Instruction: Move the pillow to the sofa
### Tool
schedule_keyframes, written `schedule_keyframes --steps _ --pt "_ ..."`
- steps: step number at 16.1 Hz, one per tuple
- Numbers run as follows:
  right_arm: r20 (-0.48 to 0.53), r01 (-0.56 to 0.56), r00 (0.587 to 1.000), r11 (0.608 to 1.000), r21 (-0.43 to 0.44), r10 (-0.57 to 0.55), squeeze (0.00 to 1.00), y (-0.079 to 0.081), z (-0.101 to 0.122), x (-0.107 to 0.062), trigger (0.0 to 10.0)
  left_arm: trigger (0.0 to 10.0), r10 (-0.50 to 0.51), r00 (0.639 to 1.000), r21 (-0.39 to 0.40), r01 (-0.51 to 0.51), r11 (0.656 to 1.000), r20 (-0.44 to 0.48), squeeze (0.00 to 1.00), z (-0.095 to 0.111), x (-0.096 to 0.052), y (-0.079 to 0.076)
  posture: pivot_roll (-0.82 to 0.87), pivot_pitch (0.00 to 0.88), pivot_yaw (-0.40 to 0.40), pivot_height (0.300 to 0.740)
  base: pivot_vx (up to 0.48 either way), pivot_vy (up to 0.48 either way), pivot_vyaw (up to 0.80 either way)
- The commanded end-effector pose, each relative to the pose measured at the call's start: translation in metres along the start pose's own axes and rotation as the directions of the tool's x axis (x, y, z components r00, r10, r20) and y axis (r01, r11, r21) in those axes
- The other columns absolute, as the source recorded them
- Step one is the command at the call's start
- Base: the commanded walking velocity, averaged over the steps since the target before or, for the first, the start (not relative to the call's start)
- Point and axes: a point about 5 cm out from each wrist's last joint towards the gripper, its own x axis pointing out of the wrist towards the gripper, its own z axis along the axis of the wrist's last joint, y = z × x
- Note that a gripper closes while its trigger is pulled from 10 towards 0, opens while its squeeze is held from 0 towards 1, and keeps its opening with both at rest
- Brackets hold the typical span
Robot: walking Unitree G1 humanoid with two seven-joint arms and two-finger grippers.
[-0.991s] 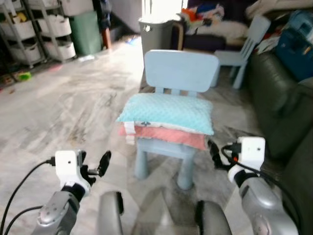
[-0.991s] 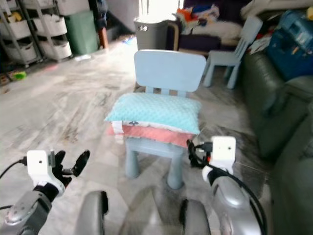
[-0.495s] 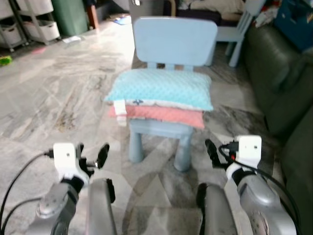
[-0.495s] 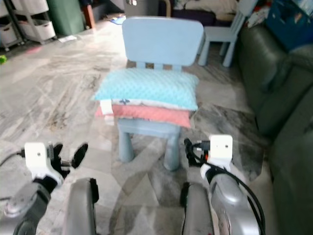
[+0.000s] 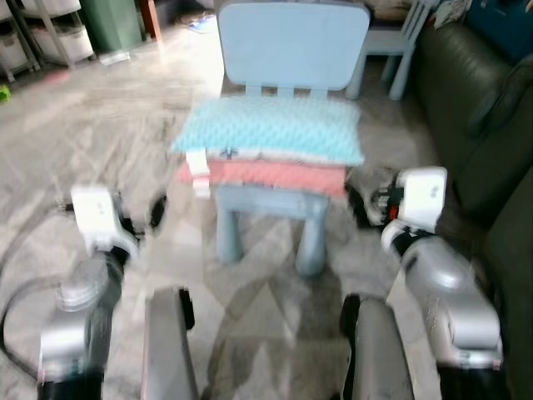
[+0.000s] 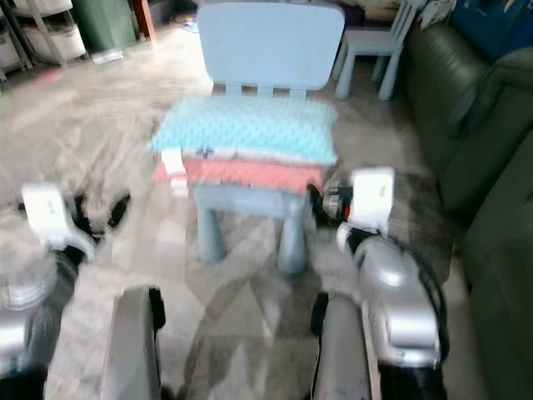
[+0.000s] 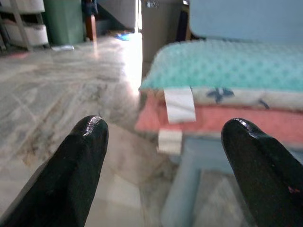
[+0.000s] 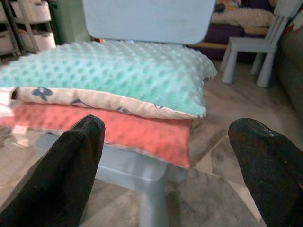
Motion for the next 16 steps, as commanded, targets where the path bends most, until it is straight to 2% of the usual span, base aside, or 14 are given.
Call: schedule_keyframes --steps 1,3,6,9,10,12,14,16 --pt "0.006 0.012 1.0 1.0 0.008 -0.012 0.0 -0.006 0.004 0.005 10.0 10.0 0.018 1.0 0.003 -0.018 1.0 0.015 0.0 0.005 0.007 0.005 0.0 0.109 0.0 0.382 0.0 0.0 0.0" --pt "0.025 0.021 0.999 1.0 0.01 -0.021 0.0 -0.009 0.009 0.003 10.0 10.0 -0.007 0.999 0.008 0.007 1.0 0.039 0.0 0.012 0.011 0.0 -0.01 0.122 0.011 0.382 0.0 0.0 0.0" --pt "0.017 0.029 0.999 0.999 0.026 -0.029 0.0 -0.008 0.006 0.0 10.0 10.0 -0.029 0.999 0.008 0.029 1.0 0.017 0.0 0.004 0.009 -0.003 -0.01 0.127 0.019 0.382 0.0 0.0 0.0" --pt "0.004 0.01 1.0 0.999 0.048 -0.01 0.0 0.001 -0.001 0.002 10.0 10.0 -0.022 1.0 -0.016 0.022 1.0 0.023 0.0 0.005 0.012 0.001 0.0 0.126 0.024 0.382 0.0 0.0 0.0" --pt "-0.009 -0.026 1.0 0.998 0.051 0.027 0.0 0.01 -0.003 0.014 10.0 10.0 -0.001 1.0 -0.037 0.002 0.999 0.022 0.0 0.007 0.021 0.004 0.0 0.135 0.024 0.382 0.0 0.0 0.0" --pt "-0.014 -0.079 0.997 0.997 -0.002 0.079 0.0 0.023 0.0 0.044 10.0 10.0 0.044 0.999 -0.046 -0.044 0.998 0.017 0.0 0.015 0.05 0.01 0.02 0.151 0.022 0.382 0.0 0.0 0.0" --pt "-0.011 -0.113 0.994 0.993 -0.037 0.113 0.0 0.023 0.013 0.067 10.0 10.0 0.082 0.997 -0.054 -0.081 0.995 0.003 0.0 0.028 0.072 0.02 0.02 0.183 0.023 0.382 0.0 0.0 0.0" --pt "-0.003 -0.107 0.994 0.994 -0.03 0.107 0.0 0.018 0.027 0.082 10.0 10.0 0.112 0.994 -0.064 -0.113 0.992 -0.008 0.0 0.038 0.082 0.029 0.02 0.215 0.025 0.382 0.0 0.0 0.0"
